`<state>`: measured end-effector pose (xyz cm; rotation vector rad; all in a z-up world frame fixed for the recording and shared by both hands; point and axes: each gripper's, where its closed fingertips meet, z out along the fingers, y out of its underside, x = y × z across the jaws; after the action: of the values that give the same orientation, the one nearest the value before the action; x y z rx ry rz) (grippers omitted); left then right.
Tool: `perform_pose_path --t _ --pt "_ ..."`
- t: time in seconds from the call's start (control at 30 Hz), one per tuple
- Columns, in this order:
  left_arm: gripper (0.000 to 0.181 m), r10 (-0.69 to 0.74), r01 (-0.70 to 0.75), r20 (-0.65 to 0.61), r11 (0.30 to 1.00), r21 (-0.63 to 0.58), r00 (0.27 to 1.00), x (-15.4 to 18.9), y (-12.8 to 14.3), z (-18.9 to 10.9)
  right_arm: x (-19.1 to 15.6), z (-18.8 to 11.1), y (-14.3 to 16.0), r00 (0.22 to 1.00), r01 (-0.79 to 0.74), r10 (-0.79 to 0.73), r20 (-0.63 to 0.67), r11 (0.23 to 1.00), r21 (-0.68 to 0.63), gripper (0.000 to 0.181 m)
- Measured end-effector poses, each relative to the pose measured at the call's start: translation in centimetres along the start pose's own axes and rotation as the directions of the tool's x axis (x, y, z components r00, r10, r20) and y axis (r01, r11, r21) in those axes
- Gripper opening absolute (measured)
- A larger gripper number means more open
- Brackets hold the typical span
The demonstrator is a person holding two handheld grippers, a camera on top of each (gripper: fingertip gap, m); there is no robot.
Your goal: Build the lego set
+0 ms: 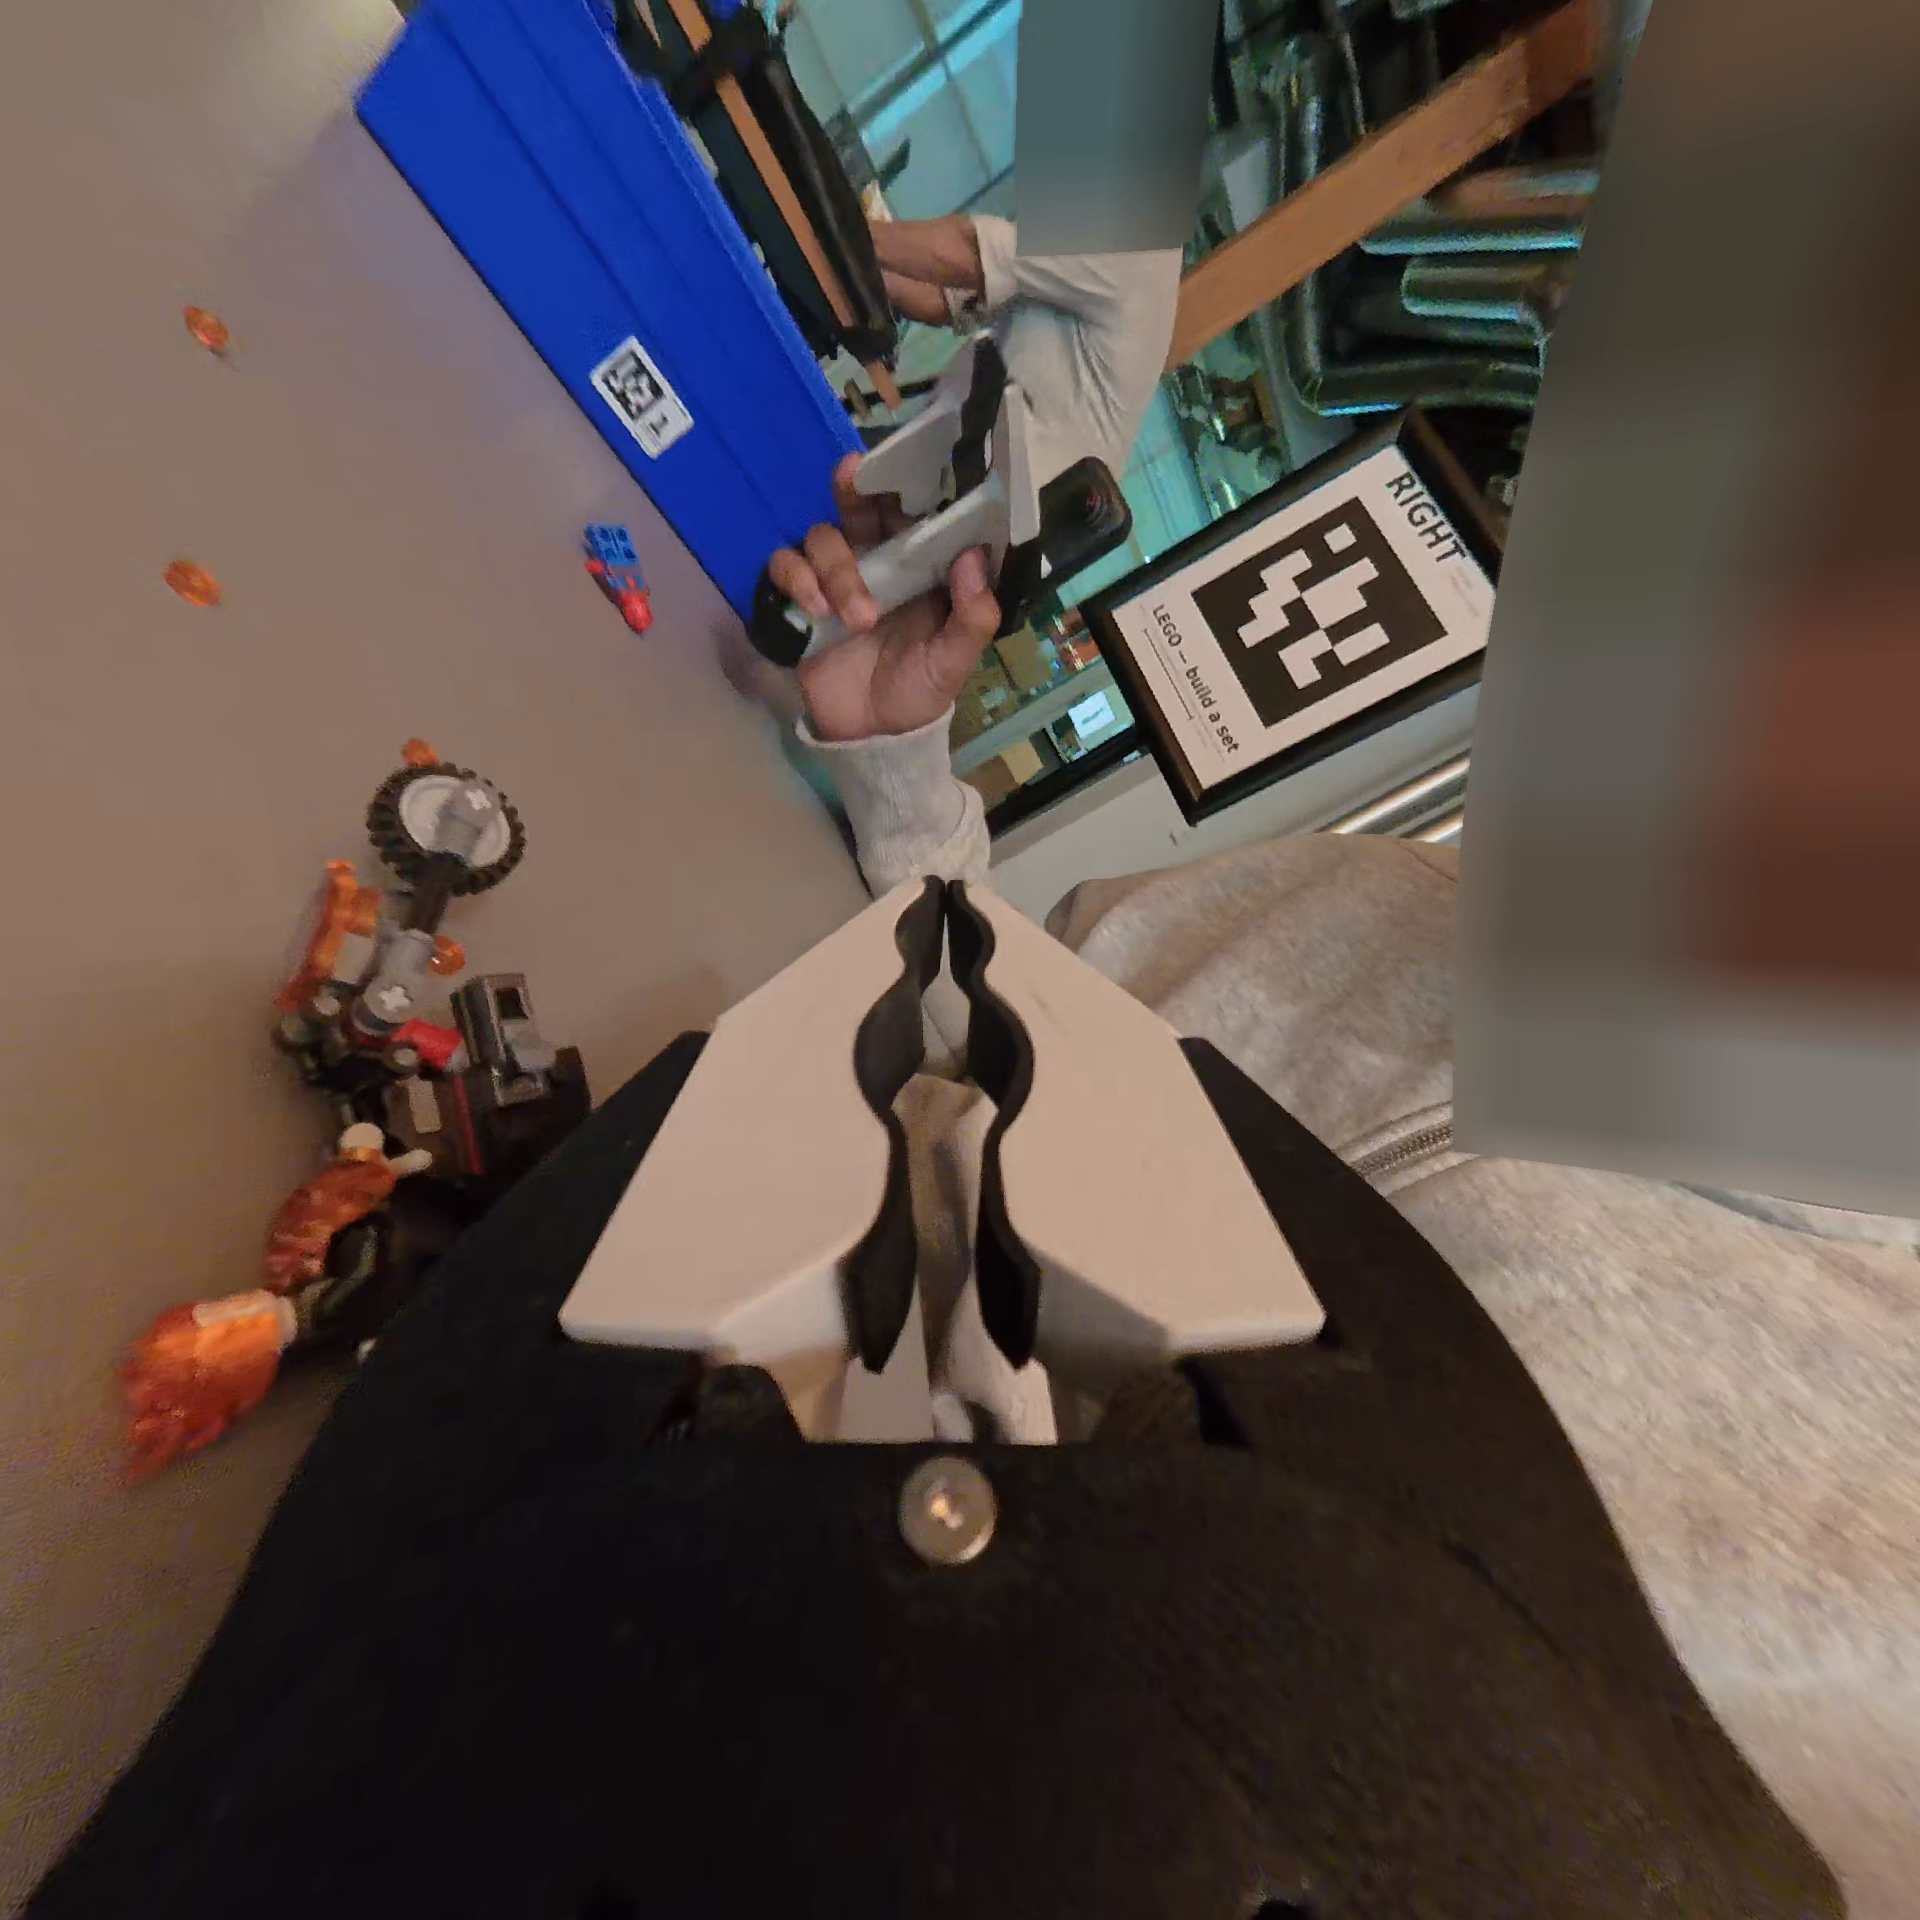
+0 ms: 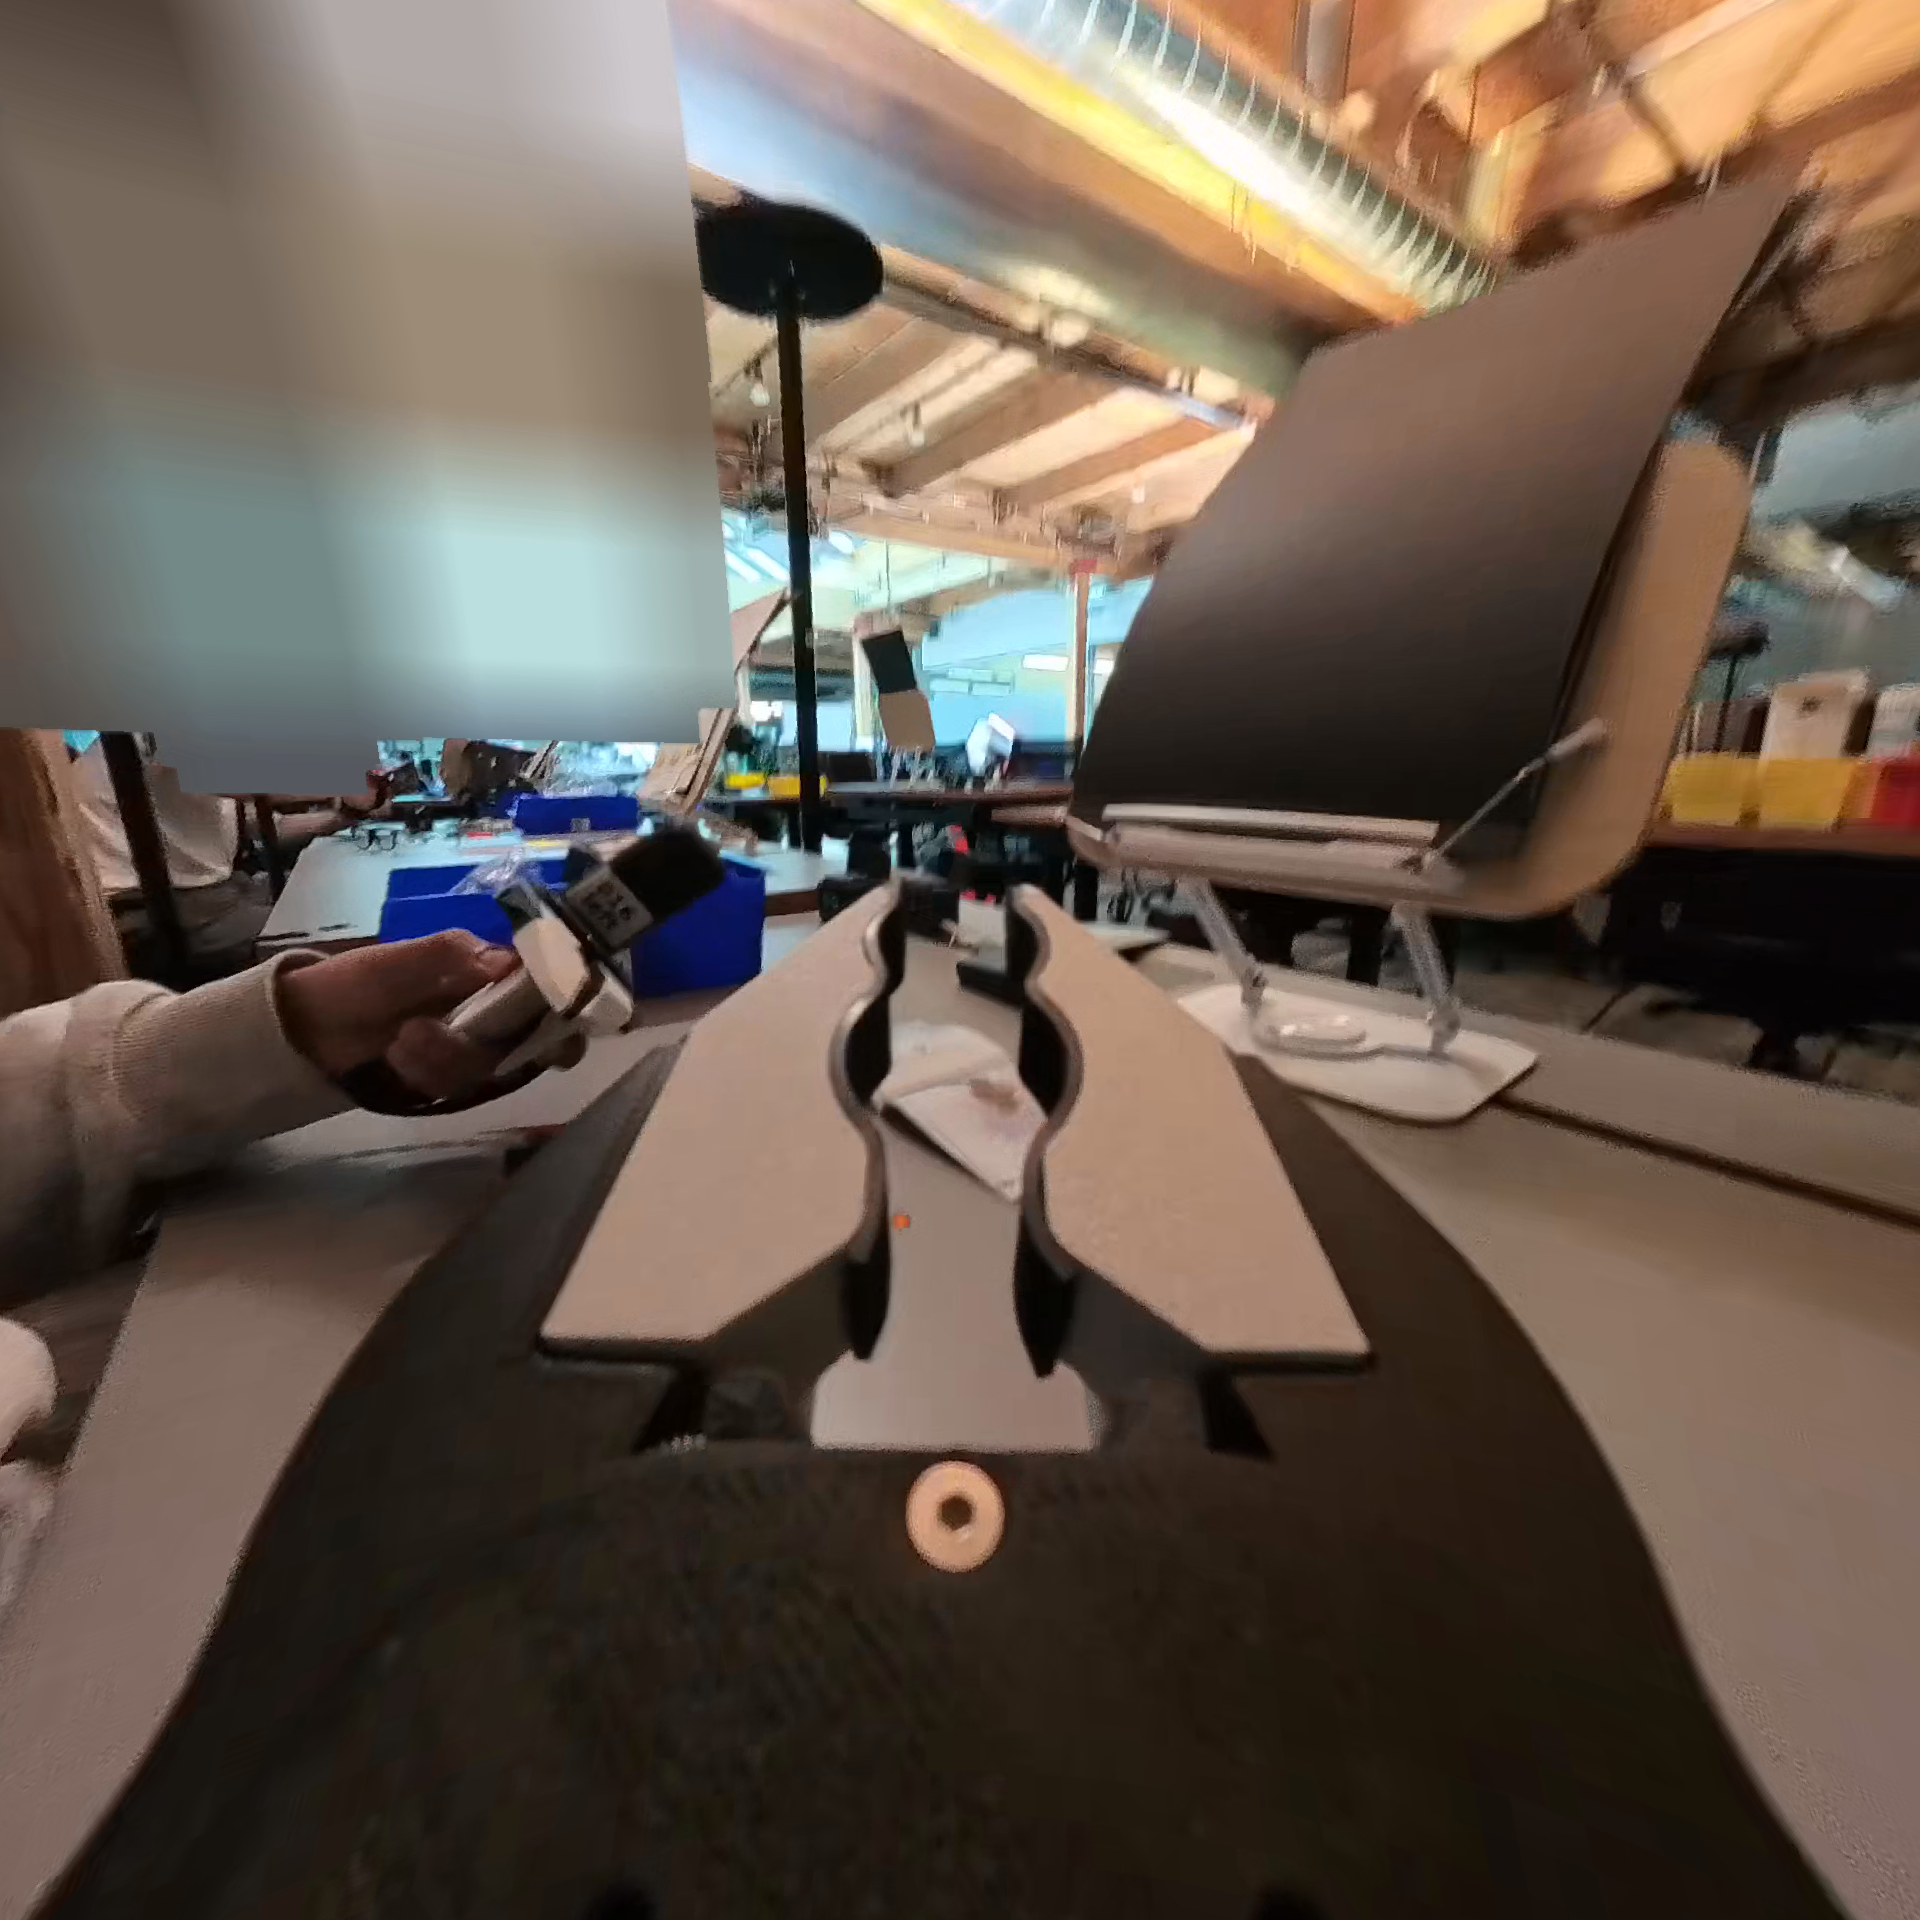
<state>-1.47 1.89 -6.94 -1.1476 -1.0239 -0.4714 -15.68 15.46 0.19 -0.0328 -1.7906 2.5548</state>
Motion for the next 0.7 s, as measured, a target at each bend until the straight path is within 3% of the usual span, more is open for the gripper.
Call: perform_pose_path --t 0.23,0.5,0.7 --pt "0.001 0.25 -0.272 0.176 0.956 0.11 0.952 -0.6 -2.9 -1.1 -1.6 2.6 7.2 1.0 0.014 -0.014 0.004 0.925 -0.38 0.024" --pt "0.007 0.338 -0.371 0.206 0.916 0.152 0.918 -0.2 -4.1 -1.3 -5.3 6.4 15.5 0.999 -0.043 0.051 -0.009 0.718 -0.695 0.014" --pt "0.011 0.4 -0.439 0.26 0.891 0.116 0.879 -1.3 -3.8 -1.3 -6.0 5.8 20.0 0.998 -0.023 0.062 0.01 0.501 -0.865 0.024"
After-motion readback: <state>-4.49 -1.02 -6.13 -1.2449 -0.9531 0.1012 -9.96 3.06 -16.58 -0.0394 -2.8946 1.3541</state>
